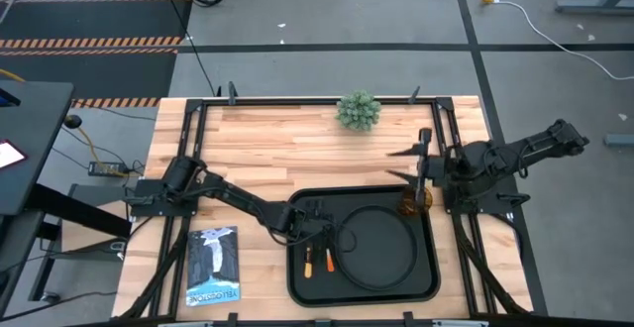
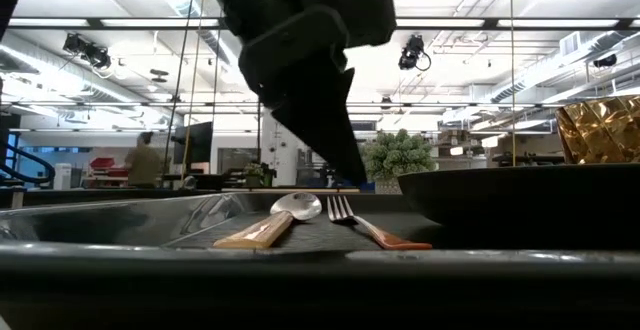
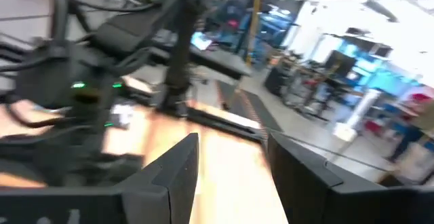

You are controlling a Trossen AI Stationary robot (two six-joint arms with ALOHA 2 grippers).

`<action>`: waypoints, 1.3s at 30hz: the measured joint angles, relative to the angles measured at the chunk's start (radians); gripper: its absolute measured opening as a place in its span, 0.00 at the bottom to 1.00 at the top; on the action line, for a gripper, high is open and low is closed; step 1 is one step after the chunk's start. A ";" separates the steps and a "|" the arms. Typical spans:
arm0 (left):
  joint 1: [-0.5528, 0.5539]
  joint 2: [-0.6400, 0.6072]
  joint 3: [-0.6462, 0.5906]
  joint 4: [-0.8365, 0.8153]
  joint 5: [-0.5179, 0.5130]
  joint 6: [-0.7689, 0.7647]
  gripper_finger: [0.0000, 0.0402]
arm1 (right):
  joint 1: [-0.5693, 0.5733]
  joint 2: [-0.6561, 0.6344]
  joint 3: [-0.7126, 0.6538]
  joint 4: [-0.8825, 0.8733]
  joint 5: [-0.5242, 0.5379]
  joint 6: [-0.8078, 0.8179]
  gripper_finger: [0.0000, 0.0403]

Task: Pick and place plate/cup/fork/spoon on tray
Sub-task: Return to Home Position

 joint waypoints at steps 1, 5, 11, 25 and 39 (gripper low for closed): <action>0.001 -0.001 0.000 0.007 0.001 0.045 0.37 | -0.013 -0.001 0.007 0.003 0.009 -0.009 0.45; 0.011 -0.001 0.000 -0.001 0.040 0.209 0.37 | -0.086 0.006 0.044 0.004 0.036 0.023 0.45; 0.028 -0.001 0.000 -0.004 0.051 0.387 0.37 | -0.179 0.026 0.051 -0.024 -0.013 0.130 0.43; 0.051 -0.031 0.000 -0.068 -0.120 0.533 0.37 | -0.248 0.104 0.052 -0.040 -0.045 0.166 0.42; 0.084 -0.032 0.000 -0.068 0.045 0.471 0.29 | -0.236 0.156 0.052 -0.075 -0.223 0.356 0.42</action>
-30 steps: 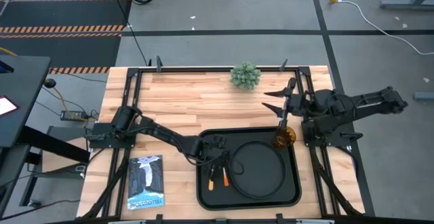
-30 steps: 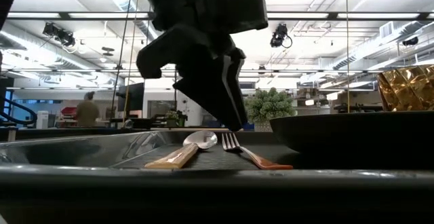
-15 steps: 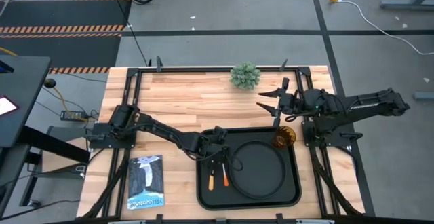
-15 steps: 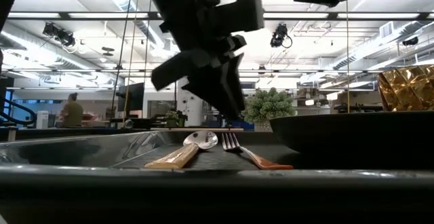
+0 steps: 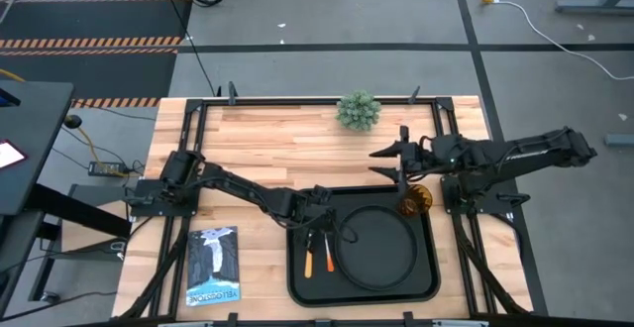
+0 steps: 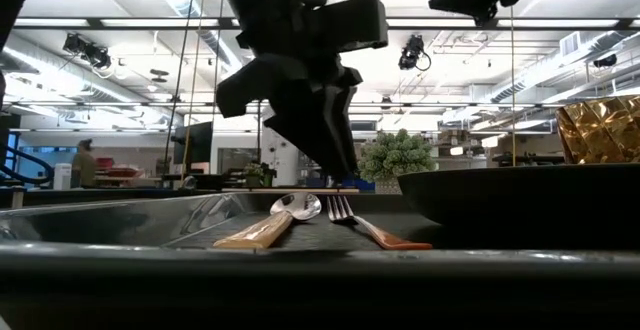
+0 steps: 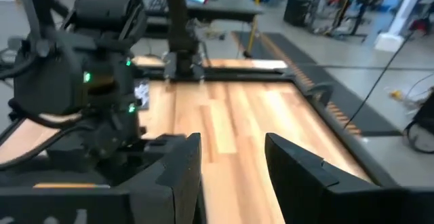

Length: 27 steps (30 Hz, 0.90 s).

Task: Pick and place plate/cup/fork/spoon on tray
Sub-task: Return to Home Position

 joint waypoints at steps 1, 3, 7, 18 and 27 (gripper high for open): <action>-0.002 0.004 0.000 0.011 -0.001 -0.007 0.28 | 0.006 0.012 0.000 0.000 -0.002 0.007 0.42; -0.007 0.008 0.000 0.023 -0.008 -0.035 0.27 | 0.021 0.039 0.000 -0.002 -0.002 0.019 0.42; -0.008 0.008 0.000 0.031 -0.064 -0.183 0.25 | 0.056 0.082 0.000 -0.007 -0.001 0.054 0.42; -0.001 -0.006 -0.001 -0.103 -0.048 -0.458 0.20 | 0.184 0.080 0.000 -0.011 0.104 0.128 0.42; 0.019 -0.090 0.000 -0.147 -0.056 -0.496 0.10 | 0.253 -0.049 0.035 -0.162 0.198 0.116 0.42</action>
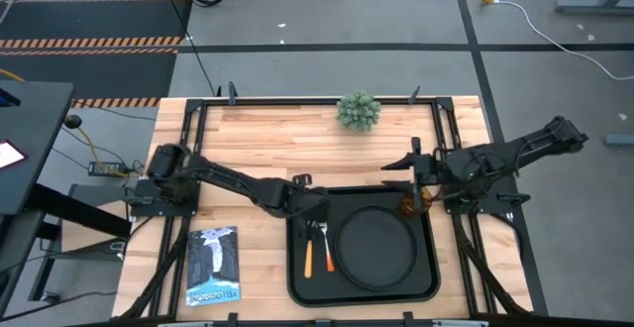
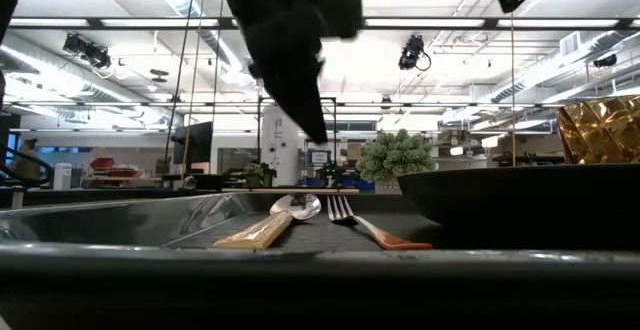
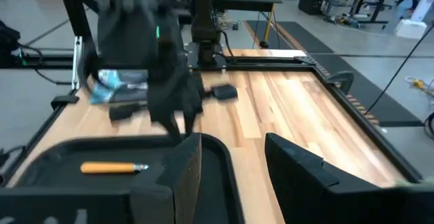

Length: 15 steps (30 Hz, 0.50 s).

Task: Pick and place plate/cup/fork/spoon on tray
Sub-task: Return to Home Position

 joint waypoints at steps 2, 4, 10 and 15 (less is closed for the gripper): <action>0.007 -0.039 -0.004 -0.002 -0.006 0.037 0.07 | -0.001 -0.042 0.000 -0.035 0.001 -0.016 0.42; 0.019 -0.082 -0.011 -0.003 -0.022 0.068 0.04 | -0.006 -0.085 0.000 -0.068 0.000 -0.027 0.42; 0.059 -0.186 -0.011 -0.012 -0.052 0.182 0.02 | -0.016 -0.210 -0.020 -0.086 -0.011 -0.033 0.42; 0.093 -0.232 -0.013 -0.007 -0.051 0.305 0.03 | -0.016 -0.317 -0.078 -0.054 -0.006 -0.010 0.42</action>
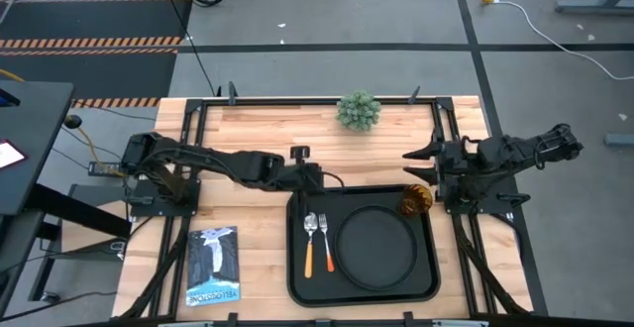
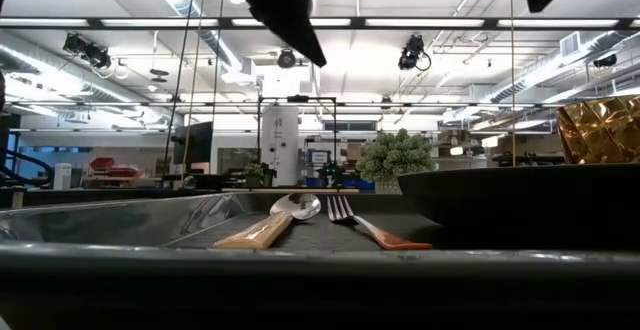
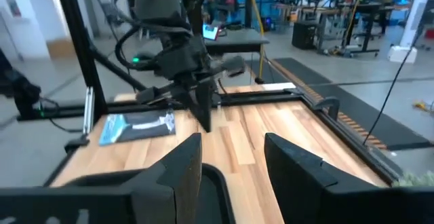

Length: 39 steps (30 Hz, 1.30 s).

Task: Pick and place plate/cup/fork/spoon on tray
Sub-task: Return to Home Position

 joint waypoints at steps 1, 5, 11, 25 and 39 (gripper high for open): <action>0.009 -0.007 0.000 0.009 -0.001 0.035 0.02 | 0.000 -0.018 -0.011 -0.002 0.003 0.015 0.42; 0.036 -0.056 0.001 0.023 0.004 0.134 0.01 | 0.000 -0.084 -0.053 -0.002 0.024 0.067 0.42; 0.046 -0.113 0.001 0.007 0.046 0.175 0.02 | 0.000 -0.155 -0.122 0.089 0.014 0.003 0.42; 0.021 -0.136 -0.095 0.141 0.260 0.084 0.03 | -0.005 -0.365 -0.381 0.426 0.015 -0.079 0.41; -0.002 -0.503 -0.096 -0.033 0.305 0.061 0.03 | -0.020 -0.415 -0.434 0.421 0.117 0.134 0.30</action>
